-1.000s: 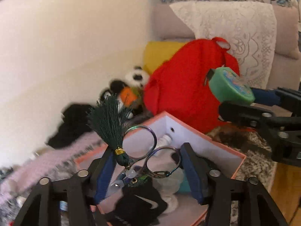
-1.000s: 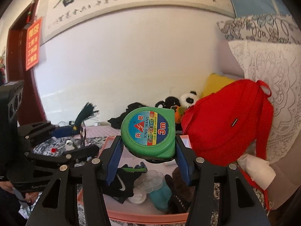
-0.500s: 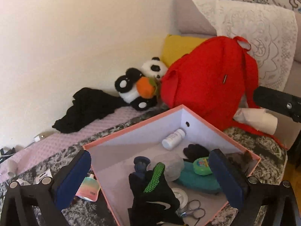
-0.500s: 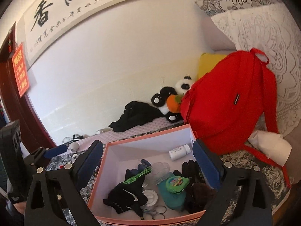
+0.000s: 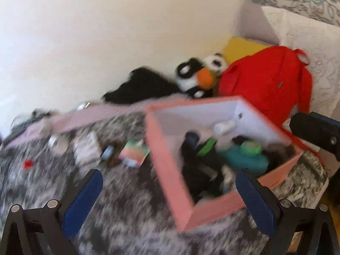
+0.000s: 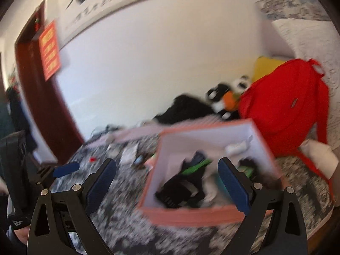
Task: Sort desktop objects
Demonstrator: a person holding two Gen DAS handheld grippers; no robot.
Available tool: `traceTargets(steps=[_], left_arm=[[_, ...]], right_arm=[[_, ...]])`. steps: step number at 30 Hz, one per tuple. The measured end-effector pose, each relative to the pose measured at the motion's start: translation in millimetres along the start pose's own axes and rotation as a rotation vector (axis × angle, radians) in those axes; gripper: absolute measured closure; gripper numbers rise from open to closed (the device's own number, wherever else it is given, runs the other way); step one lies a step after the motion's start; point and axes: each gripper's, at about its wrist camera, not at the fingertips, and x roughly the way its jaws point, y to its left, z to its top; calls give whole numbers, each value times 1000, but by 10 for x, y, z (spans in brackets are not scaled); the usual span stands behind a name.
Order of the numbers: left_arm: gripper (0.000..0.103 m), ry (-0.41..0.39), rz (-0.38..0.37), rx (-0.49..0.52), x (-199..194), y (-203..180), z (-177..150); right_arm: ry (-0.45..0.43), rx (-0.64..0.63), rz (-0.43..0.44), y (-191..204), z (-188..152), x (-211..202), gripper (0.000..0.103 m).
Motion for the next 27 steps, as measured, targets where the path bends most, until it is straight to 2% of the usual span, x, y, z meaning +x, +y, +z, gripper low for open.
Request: traceTargets(steps=[7, 11, 15, 19, 25, 27], left_arm=[[0, 113, 133, -128, -87, 797, -812], [0, 152, 215, -203, -88, 1243, -1106], [0, 167, 256, -264, -33, 1607, -1175], [0, 156, 296, -250, 71, 1818, -1109], [0, 117, 365, -217, 331, 2080, -1024], [0, 134, 367, -227, 451, 2140, -1025]], right_arm=[[162, -86, 43, 820, -700, 493, 5], [214, -154, 48, 1252, -1015, 762, 5], [229, -199, 22, 1594, -1190, 1052, 5], [214, -216, -25, 1827, -1244, 1347, 5], [181, -159, -107, 1914, -1103, 1869, 5], [176, -138, -134, 1900, -1043, 2045, 5]])
